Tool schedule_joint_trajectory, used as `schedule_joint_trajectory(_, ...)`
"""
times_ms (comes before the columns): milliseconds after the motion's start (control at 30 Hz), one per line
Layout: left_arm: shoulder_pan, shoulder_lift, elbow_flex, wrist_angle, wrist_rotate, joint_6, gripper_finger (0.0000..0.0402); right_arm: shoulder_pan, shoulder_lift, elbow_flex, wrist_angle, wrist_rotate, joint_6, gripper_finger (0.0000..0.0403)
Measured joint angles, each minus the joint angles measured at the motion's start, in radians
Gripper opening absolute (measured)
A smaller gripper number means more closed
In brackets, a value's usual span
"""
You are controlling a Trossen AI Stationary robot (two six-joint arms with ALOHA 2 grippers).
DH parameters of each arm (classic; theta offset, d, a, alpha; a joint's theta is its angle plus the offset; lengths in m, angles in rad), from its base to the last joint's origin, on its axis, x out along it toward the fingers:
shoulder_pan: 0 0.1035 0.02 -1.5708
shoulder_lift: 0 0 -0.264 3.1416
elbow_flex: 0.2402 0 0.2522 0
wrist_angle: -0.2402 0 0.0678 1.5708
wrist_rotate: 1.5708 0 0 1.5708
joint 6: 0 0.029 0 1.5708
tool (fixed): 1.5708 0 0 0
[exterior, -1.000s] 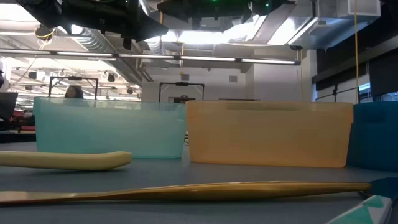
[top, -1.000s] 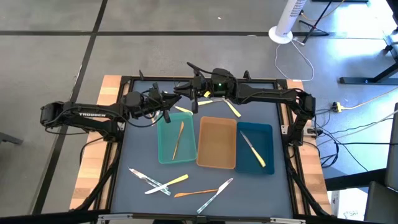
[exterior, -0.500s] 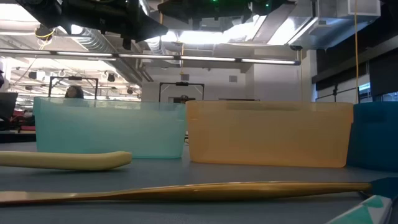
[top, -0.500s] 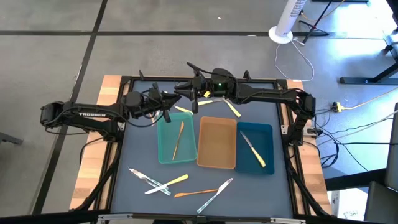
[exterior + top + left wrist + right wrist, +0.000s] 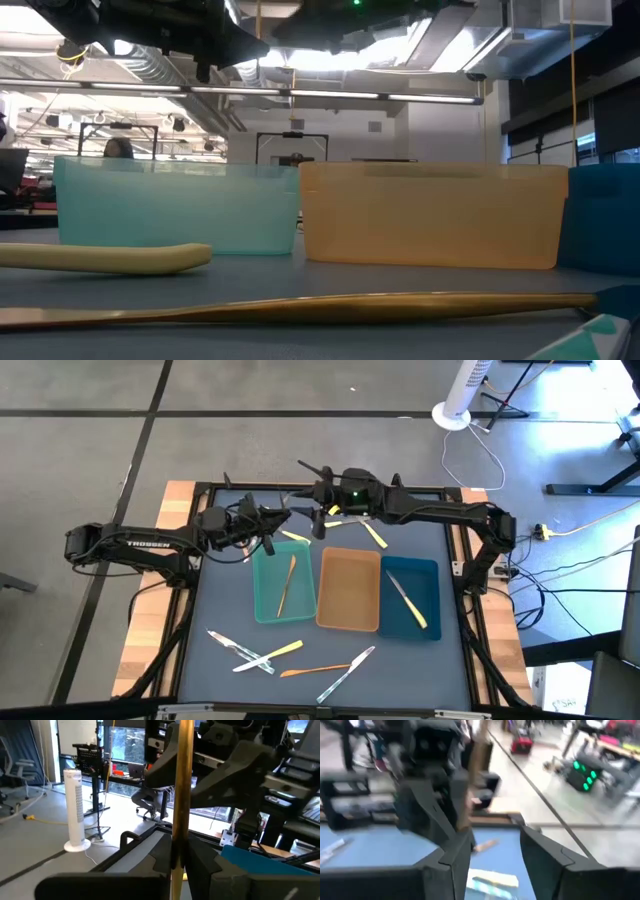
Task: Sort silverware by color (type)
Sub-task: Put the gold knife into the green bin
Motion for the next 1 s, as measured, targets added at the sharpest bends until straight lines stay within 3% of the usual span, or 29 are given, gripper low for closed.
schedule_joint_trajectory(267, -0.001, 0.0, 0.0, -0.114, 0.02, -0.155, 0.0027, -0.006, -0.1, 0.001, -0.305, 0.069, -0.002, 0.0161)
schedule_joint_trajectory(500, -0.001, 0.0, 0.0, -0.331, 0.13, -0.342, 0.0026, -0.004, -0.106, 0.001, -0.525, 0.069, 0.041, 0.0161)
schedule_joint_trajectory(667, -0.034, 0.0, 0.0, -0.447, 0.204, -0.468, 0.003, -0.004, -0.059, 0.001, -0.554, 0.055, 0.099, 0.0161)
schedule_joint_trajectory(1000, -0.203, 0.0, 0.0, -0.603, 0.203, -0.657, 0.0031, -0.003, 0.014, 0.0, -0.527, 0.031, 0.139, 0.0161)
